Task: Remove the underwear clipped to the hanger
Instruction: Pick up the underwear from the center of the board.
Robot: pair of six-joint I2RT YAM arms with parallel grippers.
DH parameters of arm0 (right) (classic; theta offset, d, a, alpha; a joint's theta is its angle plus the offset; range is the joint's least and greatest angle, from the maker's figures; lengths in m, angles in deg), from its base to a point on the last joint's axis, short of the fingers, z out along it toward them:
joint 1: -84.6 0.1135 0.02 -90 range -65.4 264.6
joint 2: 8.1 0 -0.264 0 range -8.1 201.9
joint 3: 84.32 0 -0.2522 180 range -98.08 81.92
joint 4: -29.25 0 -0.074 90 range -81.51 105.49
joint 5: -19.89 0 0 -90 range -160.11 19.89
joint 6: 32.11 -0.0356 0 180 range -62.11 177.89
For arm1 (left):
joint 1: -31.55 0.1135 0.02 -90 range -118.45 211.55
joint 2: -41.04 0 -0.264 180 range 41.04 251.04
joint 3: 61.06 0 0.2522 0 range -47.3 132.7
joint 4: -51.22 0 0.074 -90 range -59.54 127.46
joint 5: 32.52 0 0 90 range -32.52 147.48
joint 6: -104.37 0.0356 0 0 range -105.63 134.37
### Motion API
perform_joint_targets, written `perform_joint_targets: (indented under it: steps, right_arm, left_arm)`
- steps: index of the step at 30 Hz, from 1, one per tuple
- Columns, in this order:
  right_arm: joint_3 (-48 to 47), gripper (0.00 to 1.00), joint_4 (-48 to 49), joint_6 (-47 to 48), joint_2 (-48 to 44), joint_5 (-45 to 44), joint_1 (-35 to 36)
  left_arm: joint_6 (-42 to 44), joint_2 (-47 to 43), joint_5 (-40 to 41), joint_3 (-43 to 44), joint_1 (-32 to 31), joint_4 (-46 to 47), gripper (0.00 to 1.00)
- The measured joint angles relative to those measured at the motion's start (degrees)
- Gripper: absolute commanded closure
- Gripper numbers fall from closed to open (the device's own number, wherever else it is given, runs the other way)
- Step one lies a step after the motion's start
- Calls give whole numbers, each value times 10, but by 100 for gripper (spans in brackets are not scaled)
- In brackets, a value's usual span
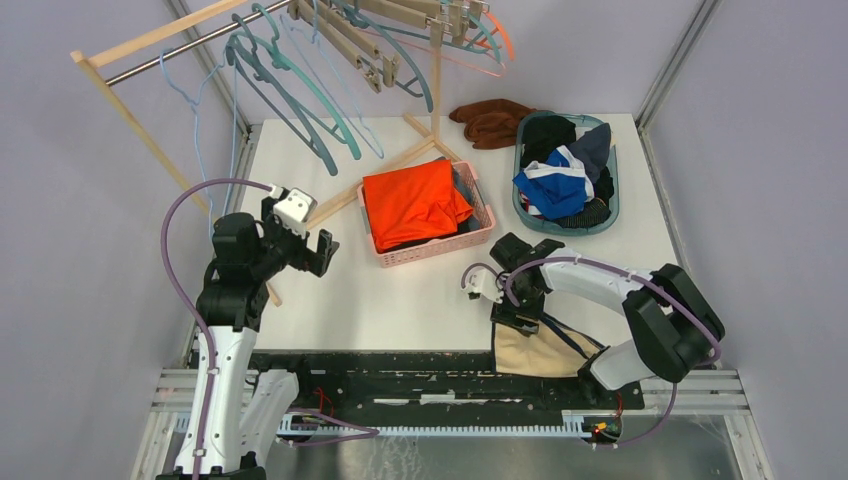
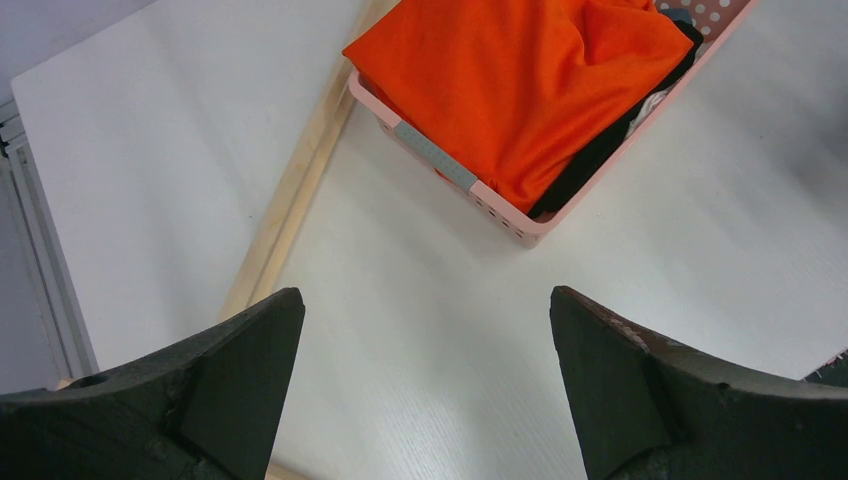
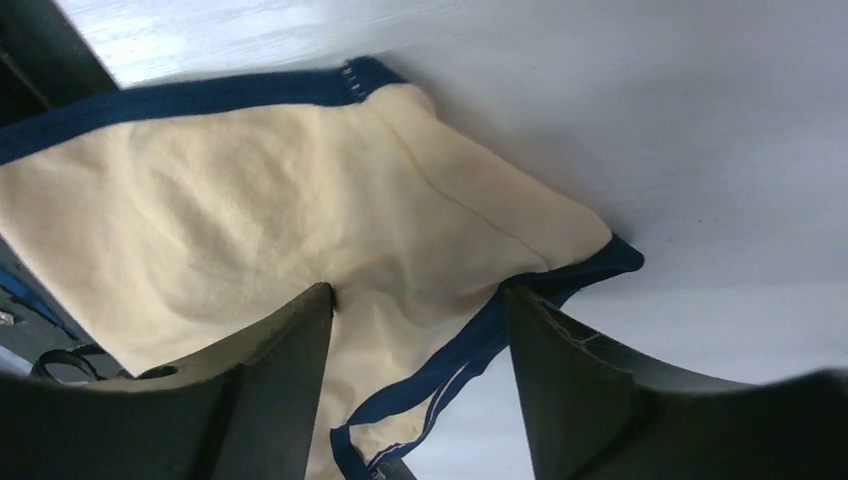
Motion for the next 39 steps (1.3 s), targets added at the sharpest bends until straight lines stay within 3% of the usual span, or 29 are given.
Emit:
perform_joint_targets:
  steps: [7,11,13,23,32,39]
  right_arm:
    - [-6,68,4,0,10,1,-1]
    - [-12,93,-5,1,10,14,-1]
    - [-21,98,-10,-1,9,20,-1]
    - [-94,99,-54,-9,-62,18,-3]
    - [-257,99,-130,-17,-118,-46,-32]
    - [-420,99,-169,-25,-117,-117,-94]
  left_arm:
    - [0,-4,0,-2,0,-1,1]
    - [0,-4,0,-3,0,-1,1]
    - [0,-4,0,-4,0,-2,1]
    - [0,-5,0,-4,0,-8,1]
    - [0,-5,0,-4,0,-13,1]
    - [0,-7,0,-4,0,-13,1]
